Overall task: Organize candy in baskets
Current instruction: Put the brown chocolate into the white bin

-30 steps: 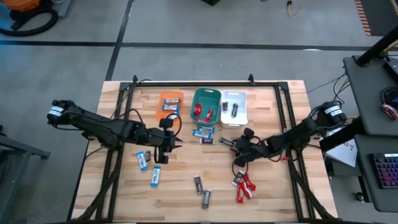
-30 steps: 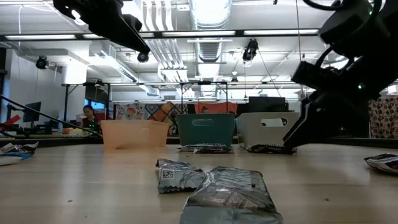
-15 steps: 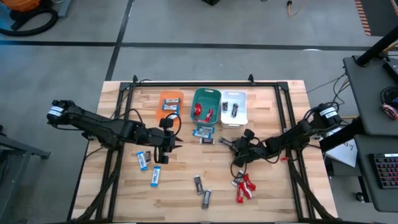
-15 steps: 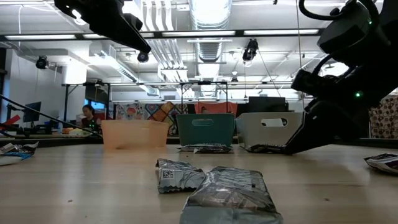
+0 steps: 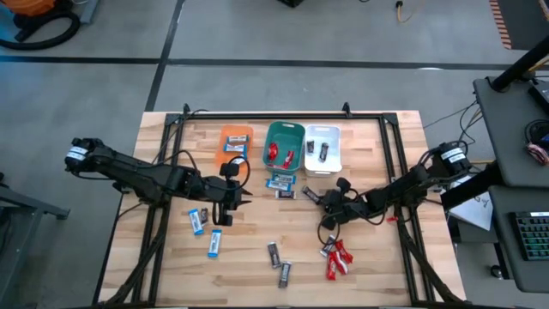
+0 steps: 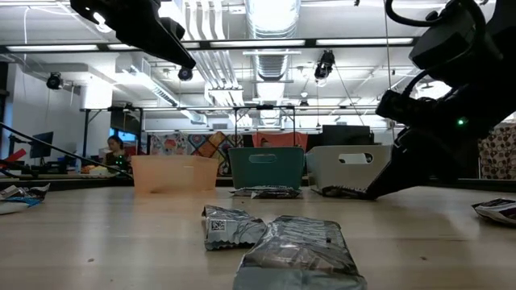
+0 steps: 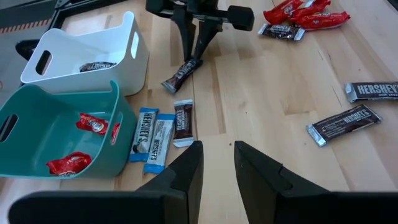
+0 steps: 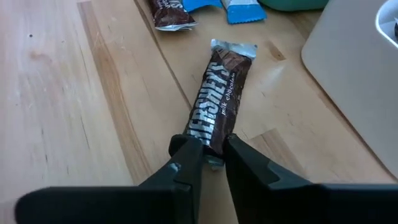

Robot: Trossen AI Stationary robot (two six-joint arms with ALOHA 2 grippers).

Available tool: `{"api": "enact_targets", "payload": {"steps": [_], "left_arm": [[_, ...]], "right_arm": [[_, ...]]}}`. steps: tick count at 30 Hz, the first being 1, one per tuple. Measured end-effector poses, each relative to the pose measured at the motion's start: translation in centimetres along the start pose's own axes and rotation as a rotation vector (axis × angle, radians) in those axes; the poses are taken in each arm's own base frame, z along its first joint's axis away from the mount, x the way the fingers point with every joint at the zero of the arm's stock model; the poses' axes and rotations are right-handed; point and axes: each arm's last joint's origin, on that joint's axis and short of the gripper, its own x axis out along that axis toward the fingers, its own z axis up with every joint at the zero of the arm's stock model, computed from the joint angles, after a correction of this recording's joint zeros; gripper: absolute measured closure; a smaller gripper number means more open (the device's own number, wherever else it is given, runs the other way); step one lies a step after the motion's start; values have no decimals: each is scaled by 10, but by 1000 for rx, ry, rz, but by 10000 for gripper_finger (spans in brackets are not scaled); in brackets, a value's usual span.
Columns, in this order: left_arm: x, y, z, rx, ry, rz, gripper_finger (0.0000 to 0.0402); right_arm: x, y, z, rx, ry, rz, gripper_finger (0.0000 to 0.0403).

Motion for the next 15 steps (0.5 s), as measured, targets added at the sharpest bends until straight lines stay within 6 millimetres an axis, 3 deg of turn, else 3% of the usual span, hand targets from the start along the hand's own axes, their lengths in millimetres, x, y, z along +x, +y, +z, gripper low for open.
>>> {"api": "enact_targets", "payload": {"steps": [15], "left_arm": [[0, 0, 0, 0, 1, 0, 326]], "right_arm": [[-4, 3, 6, -12, -32, 60, 394]]}}
